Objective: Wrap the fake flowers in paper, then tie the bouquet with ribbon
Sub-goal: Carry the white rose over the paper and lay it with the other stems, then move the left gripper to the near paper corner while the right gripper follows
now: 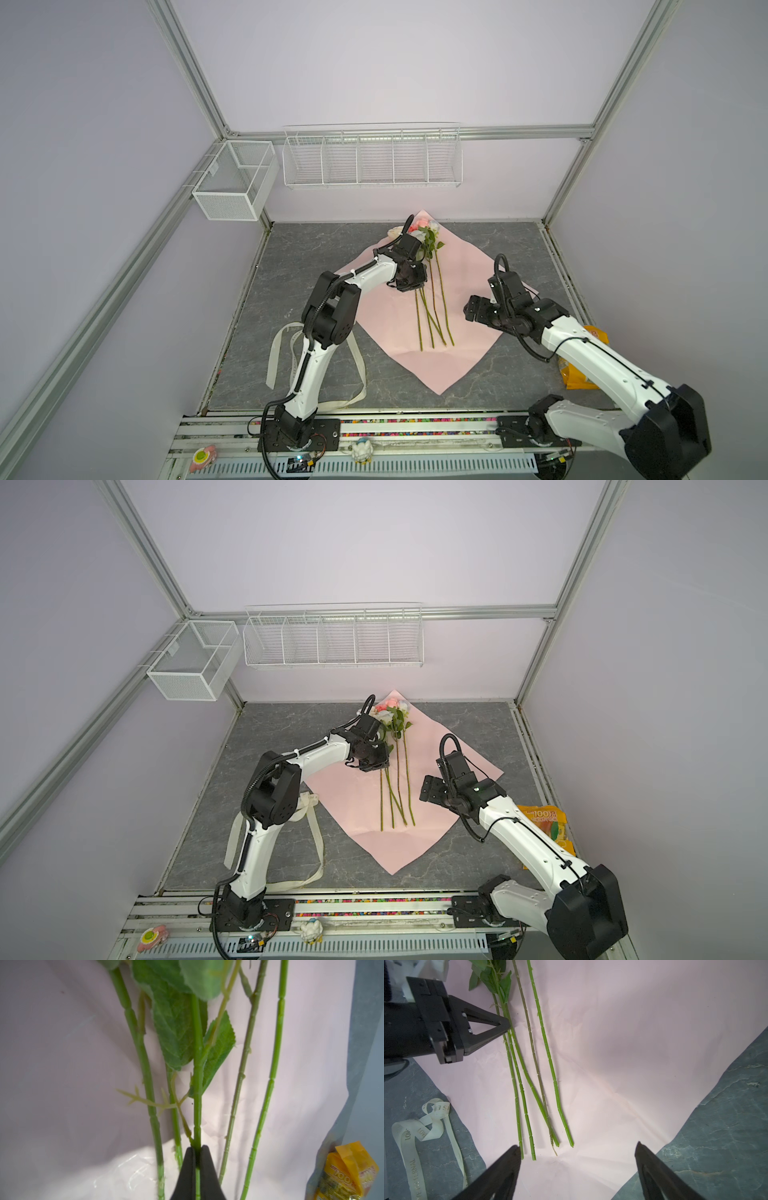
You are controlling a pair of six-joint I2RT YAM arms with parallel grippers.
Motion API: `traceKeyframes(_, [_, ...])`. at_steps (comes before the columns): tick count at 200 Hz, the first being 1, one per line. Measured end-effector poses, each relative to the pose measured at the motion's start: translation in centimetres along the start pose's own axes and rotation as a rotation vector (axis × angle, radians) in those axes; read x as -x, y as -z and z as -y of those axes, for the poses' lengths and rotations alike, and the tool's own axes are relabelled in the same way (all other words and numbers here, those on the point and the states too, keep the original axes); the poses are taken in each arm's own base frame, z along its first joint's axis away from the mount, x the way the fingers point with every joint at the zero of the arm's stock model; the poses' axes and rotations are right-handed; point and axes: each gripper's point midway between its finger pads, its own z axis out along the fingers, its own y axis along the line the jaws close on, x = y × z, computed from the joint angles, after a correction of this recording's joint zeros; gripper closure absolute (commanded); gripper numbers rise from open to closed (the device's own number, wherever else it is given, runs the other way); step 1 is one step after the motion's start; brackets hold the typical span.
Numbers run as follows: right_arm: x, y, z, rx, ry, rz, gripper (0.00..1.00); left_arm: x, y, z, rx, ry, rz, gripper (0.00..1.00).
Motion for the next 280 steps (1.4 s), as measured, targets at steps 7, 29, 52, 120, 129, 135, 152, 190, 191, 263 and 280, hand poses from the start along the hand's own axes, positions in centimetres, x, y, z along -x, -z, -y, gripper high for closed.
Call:
traceKeyframes(7, [0.0,0.0,-0.2,0.007,0.001,0.001,0.11,0.0,0.0,-0.2,0.012,-0.005,-0.001,0.86])
traceKeyframes(29, [0.3,0.2,-0.9,0.045,0.004,0.011,0.11,0.1,0.4,-0.6,0.042,-0.030,0.003,0.77])
traceKeyframes(52, [0.5,0.4,-1.6,0.082,0.008,0.020,0.11,0.2,0.8,-0.5,0.049,-0.051,0.008,0.70])
traceKeyframes(120, [-1.0,1.9,-1.3,0.135,0.047,0.014,0.11,0.0,9.2,2.1,-0.043,-0.115,0.136,0.58])
traceKeyframes(129, [-2.0,2.0,-0.3,0.111,0.052,-0.001,0.11,-0.3,11.1,2.3,-0.064,-0.126,0.176,0.57])
traceKeyframes(135, [-2.6,2.1,0.4,0.091,0.056,-0.014,0.11,-0.6,12.4,2.4,-0.079,-0.136,0.204,0.57])
traceKeyframes(152, [-4.5,2.4,2.2,0.055,0.064,-0.047,0.11,-1.4,15.3,2.4,-0.116,-0.155,0.277,0.57])
traceKeyframes(190, [-9.6,2.8,4.5,0.047,0.076,-0.139,0.11,-4.3,17.3,0.7,-0.183,-0.170,0.353,0.57])
traceKeyframes(191, [-9.9,2.7,4.6,0.047,0.075,-0.144,0.11,-4.5,17.3,0.6,-0.183,-0.170,0.352,0.57])
traceKeyframes(263, [-12.4,3.5,4.5,0.047,0.044,-0.205,0.11,-7.7,17.5,-2.1,-0.207,-0.129,0.361,0.57])
traceKeyframes(280, [-11.8,4.1,3.7,0.068,0.048,-0.188,0.11,-8.7,18.2,-2.5,-0.224,-0.120,0.366,0.57])
